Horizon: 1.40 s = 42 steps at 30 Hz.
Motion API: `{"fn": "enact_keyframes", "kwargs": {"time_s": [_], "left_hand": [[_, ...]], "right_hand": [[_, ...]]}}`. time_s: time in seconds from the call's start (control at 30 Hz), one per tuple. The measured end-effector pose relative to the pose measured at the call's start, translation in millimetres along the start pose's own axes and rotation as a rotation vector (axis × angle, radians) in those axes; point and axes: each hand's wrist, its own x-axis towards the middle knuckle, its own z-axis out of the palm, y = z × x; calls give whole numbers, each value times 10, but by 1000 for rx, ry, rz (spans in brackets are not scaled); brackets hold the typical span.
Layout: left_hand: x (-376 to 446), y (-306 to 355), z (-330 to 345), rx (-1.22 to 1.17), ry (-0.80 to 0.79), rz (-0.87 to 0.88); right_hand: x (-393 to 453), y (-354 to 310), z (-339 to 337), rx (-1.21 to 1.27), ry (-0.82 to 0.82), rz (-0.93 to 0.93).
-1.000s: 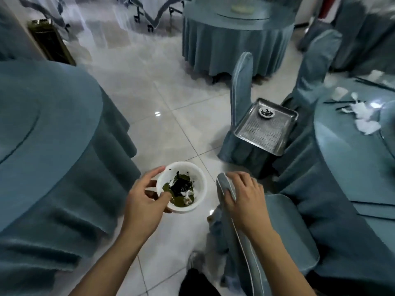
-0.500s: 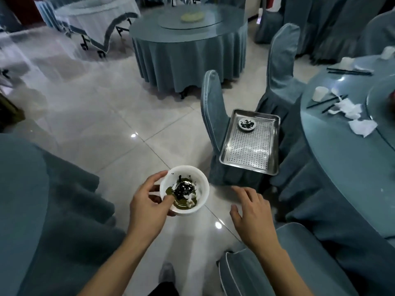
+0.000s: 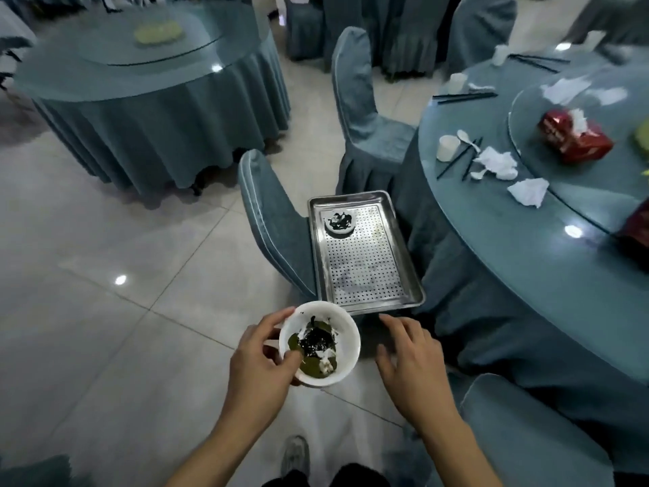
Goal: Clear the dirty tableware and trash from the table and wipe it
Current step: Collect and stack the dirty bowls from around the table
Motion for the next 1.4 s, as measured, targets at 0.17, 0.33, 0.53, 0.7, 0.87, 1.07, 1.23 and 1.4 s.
{"fn": "enact_keyframes", "kwargs": {"time_s": [0.17,0.33,0.53,0.7,0.87,1.07,1.23,1.4], "left_hand": [[800,17,269,13,-31,8],[1586,12,730,-7,-49,-47],[2491,-42,1560,-101,53,-213],[3182,-140,2226,-134,152,-316],[3942,-491,2693,-150,170,-389],[4865,-1186,3210,-126,118,-411],[5617,-1726,3360,-122,177,-439],[6366,-2037,3432,-103,232,-429]], "right_hand": [[495,159,53,-31,28,106],[1261,513,120,-8,12,177],[2509,1153,350,2,-138,142],[3446,1578,602,-54,-284,87],[4147,1913,998,-66,-363,71],[4687,2295,1778,-13,-427,106],[4999,2537,2338,28,-473,120],[5293,2618,2708,68,-513,146]]}}
